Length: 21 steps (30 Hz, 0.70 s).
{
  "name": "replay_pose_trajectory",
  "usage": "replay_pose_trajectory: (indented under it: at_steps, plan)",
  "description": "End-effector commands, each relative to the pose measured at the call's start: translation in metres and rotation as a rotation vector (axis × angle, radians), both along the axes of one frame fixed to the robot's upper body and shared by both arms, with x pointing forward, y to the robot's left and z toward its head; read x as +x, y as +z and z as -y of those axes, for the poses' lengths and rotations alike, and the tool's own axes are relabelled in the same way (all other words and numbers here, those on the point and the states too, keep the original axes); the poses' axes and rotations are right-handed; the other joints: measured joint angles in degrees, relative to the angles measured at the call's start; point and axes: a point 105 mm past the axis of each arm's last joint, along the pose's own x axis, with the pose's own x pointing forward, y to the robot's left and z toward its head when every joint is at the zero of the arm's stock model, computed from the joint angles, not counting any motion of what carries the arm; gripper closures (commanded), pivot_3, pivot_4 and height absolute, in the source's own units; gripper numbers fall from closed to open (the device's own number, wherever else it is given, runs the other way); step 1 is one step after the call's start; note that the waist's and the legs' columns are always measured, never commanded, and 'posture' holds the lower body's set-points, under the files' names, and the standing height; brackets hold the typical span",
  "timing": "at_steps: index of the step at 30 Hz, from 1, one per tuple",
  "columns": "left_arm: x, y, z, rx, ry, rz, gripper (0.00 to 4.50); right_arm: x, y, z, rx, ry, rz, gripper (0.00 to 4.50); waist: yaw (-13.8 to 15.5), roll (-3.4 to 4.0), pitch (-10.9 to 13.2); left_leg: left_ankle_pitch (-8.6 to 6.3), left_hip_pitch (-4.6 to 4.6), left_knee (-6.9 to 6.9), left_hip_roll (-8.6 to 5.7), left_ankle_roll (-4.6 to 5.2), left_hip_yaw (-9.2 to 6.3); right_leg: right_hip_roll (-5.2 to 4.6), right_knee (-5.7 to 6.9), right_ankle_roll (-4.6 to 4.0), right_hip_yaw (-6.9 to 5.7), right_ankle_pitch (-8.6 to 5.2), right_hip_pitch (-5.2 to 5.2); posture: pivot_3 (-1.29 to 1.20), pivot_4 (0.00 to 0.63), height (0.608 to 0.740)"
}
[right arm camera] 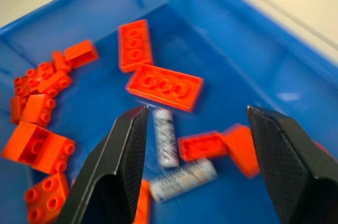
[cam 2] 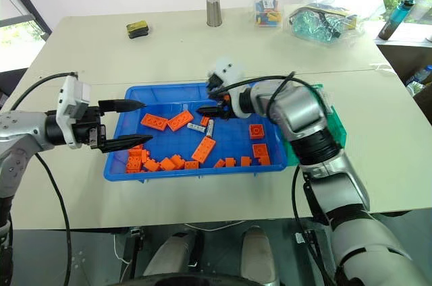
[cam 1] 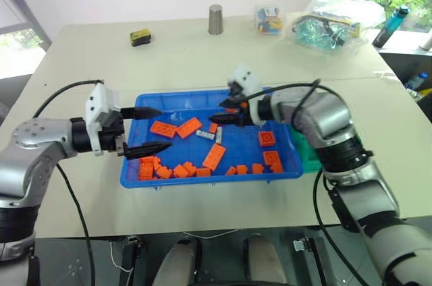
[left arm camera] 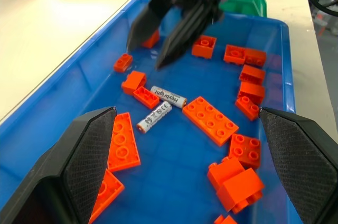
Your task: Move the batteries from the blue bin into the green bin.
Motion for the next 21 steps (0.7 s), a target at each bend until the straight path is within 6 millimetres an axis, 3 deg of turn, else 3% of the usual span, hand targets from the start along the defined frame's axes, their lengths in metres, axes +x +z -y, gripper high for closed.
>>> replay_pose_trajectory:
  at_steps: [1,6,11,18,21]
  plan:
    - [-0.005,0.005,-0.001,0.011,0.013,0.040,0.00,-0.001,-0.010,-0.015,-0.026,0.038,0.027,1.51,-0.2,0.00,0.0,0.00,0.00,0.00,0.01,0.00,0.00,0.01,0.01,0.00,0.00,0.00,0.00,0.00,0.150,0.727]
    - [-0.007,0.004,0.004,-0.002,0.015,0.040,0.00,-0.002,-0.024,-0.027,-0.057,0.060,0.016,1.51,-0.2,0.00,0.0,0.00,0.01,-0.03,0.03,-0.01,0.01,0.02,0.03,0.00,0.01,0.00,-0.04,0.00,0.150,0.727]
    - [-0.005,0.006,0.005,-0.014,0.026,0.047,0.00,-0.008,-0.051,-0.032,-0.181,0.130,0.041,1.51,-0.1,-0.01,0.0,0.00,0.01,0.02,0.02,-0.01,0.00,0.02,0.03,0.00,0.00,0.00,-0.02,0.00,0.150,0.727]
    - [-0.002,0.013,0.008,-0.036,0.027,0.059,0.00,-0.003,-0.066,-0.030,-0.254,0.145,0.068,1.51,-0.1,-0.02,0.0,0.00,0.02,0.06,0.03,-0.01,0.00,0.04,0.04,0.00,0.00,0.00,-0.01,0.00,0.150,0.727]
    - [-0.002,0.013,0.008,-0.036,0.026,0.060,0.00,-0.006,-0.064,-0.030,-0.234,0.152,0.060,2.87,-0.1,-0.02,0.0,0.00,0.02,0.13,0.03,-0.01,-0.01,0.04,0.04,0.00,0.00,0.00,0.02,0.00,0.150,0.727]
